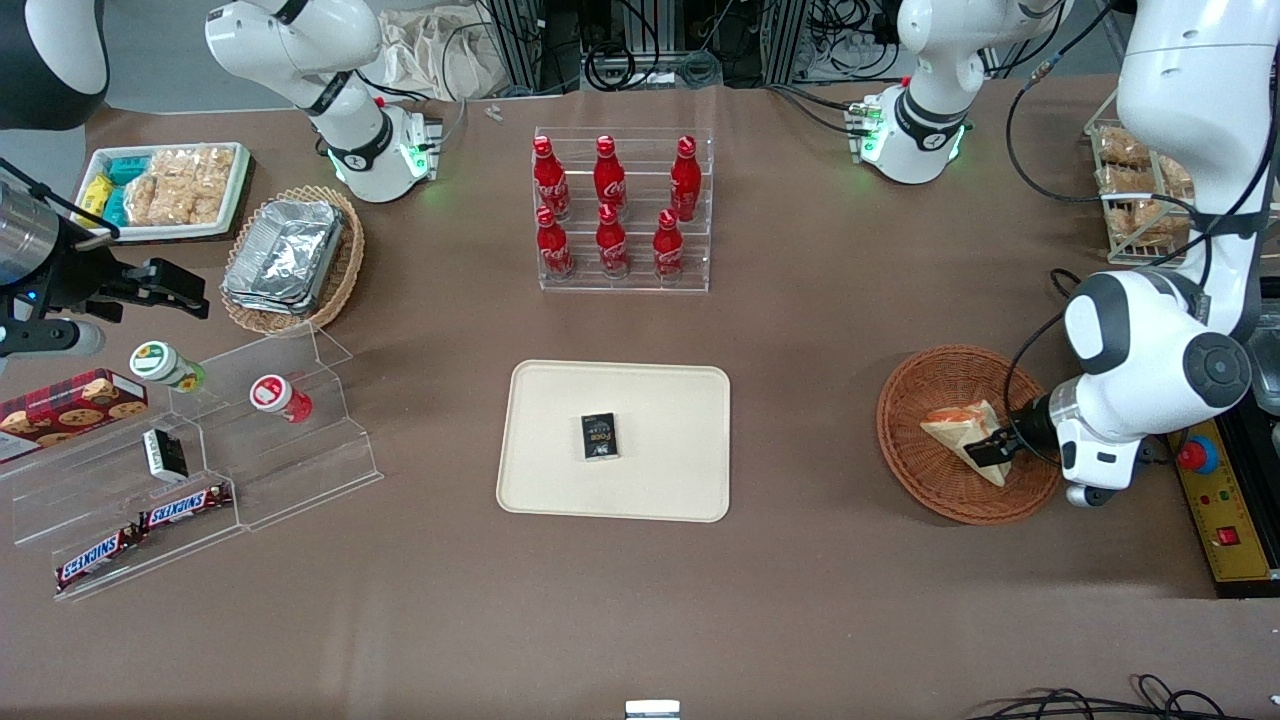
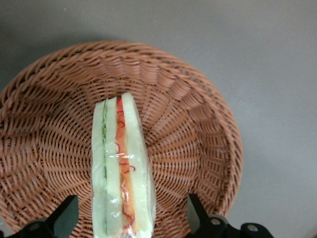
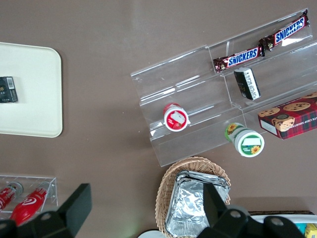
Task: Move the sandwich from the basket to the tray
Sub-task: 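Close the left gripper on the sandwich's wrapped edge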
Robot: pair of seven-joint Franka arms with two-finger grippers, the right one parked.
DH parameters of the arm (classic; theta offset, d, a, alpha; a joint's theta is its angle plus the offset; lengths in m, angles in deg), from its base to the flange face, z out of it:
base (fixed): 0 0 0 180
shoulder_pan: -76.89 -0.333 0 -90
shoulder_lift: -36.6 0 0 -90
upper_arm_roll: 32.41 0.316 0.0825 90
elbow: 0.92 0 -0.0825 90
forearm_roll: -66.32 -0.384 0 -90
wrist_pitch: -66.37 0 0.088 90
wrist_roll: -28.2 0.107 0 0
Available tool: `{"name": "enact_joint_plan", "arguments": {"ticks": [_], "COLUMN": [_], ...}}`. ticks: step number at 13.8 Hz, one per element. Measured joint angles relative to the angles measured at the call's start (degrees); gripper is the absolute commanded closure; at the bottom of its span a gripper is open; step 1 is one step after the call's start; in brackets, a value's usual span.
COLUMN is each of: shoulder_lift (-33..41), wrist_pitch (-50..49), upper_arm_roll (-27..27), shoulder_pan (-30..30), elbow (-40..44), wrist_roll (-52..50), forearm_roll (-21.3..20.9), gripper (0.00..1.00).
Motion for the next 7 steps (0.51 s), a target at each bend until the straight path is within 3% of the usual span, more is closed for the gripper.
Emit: {"name": "enact_joint_plan", "arguments": {"ticks": [5,7], "shoulder_lift": [-0.31,-0.37], "wrist_pitch": [3.98,4.29], "upper_arm_roll": [0.00,0.00], "shoulder_pan": [-0.24,-0.25], "elbow": [-4.02,-4.59], "wrist_roll": [-0.34,-0.40], "forearm_roll": [0.07,0.14], "gripper": [0.08,0.19]}}
